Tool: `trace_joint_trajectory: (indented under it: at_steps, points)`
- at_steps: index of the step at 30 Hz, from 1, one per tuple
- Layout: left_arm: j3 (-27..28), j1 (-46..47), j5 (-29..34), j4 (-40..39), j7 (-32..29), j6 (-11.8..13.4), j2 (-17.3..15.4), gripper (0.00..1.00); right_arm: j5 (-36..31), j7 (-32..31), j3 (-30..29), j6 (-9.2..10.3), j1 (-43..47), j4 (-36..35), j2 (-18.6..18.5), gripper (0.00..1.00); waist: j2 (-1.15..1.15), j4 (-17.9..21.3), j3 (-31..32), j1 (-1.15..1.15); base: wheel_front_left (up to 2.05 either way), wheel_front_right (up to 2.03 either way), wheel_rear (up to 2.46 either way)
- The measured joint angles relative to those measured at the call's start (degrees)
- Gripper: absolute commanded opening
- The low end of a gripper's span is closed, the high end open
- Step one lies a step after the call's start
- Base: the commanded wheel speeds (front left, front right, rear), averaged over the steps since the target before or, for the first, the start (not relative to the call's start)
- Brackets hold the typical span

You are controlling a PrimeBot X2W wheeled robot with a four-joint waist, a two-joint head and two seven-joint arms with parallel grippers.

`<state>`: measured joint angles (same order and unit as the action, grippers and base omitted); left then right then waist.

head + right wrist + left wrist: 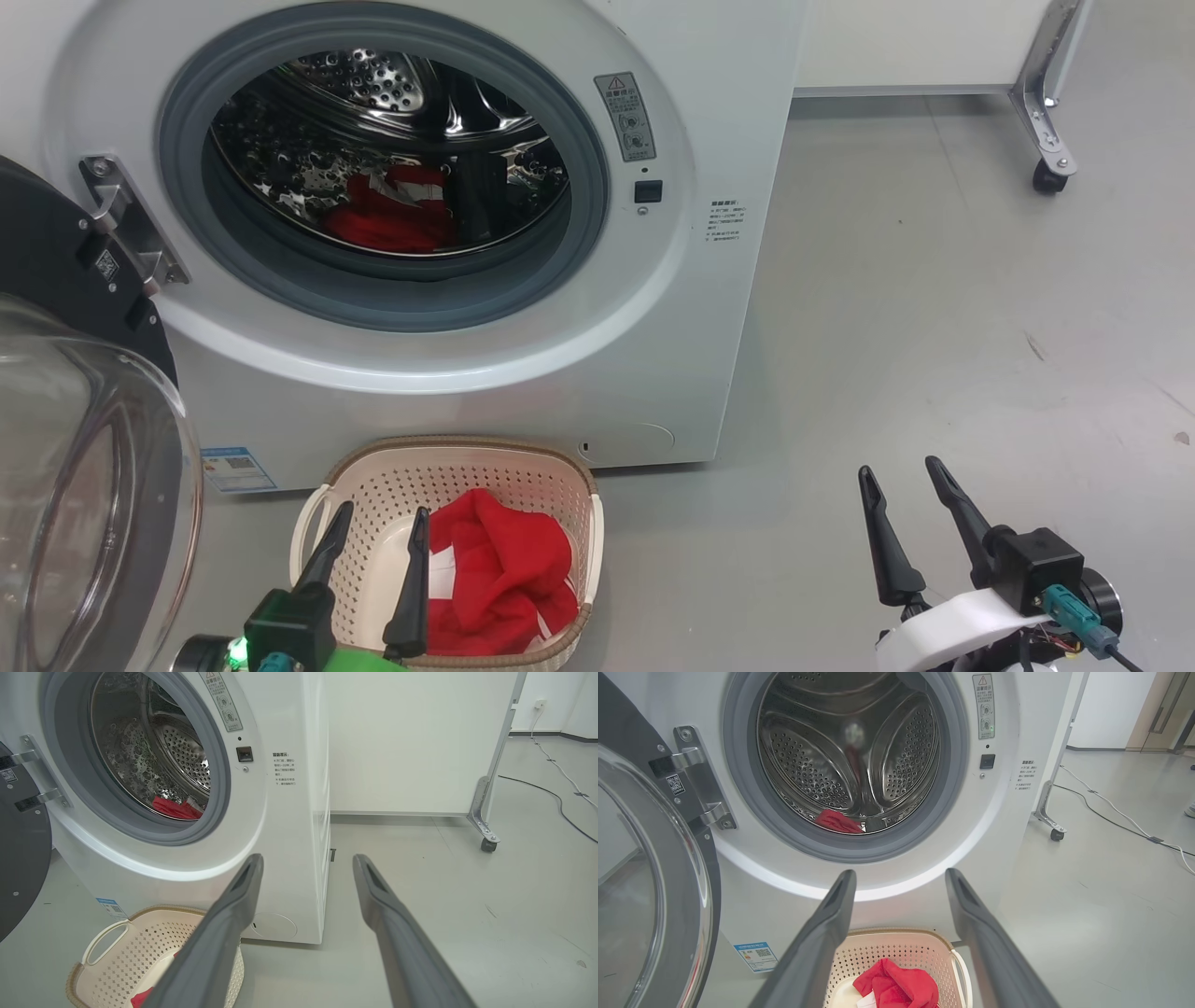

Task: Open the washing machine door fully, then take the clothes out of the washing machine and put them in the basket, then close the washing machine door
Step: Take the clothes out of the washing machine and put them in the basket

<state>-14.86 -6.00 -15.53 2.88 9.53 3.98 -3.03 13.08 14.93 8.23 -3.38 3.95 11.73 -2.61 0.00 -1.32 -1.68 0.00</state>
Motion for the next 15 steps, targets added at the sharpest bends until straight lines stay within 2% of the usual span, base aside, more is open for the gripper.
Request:
trace_joint_trajectory:
  at_steps: [15]
  points:
    - [0.0, -0.9, 0.5, -3.0, -2.2, 0.6, -0.3, 1.00, 0.0, 0.0, 0.9, 0.00, 0.0, -1.2, 0.0, 1.00, 0.00, 0.4, -1.6, 0.00, 0.00, 0.00, 0.00]
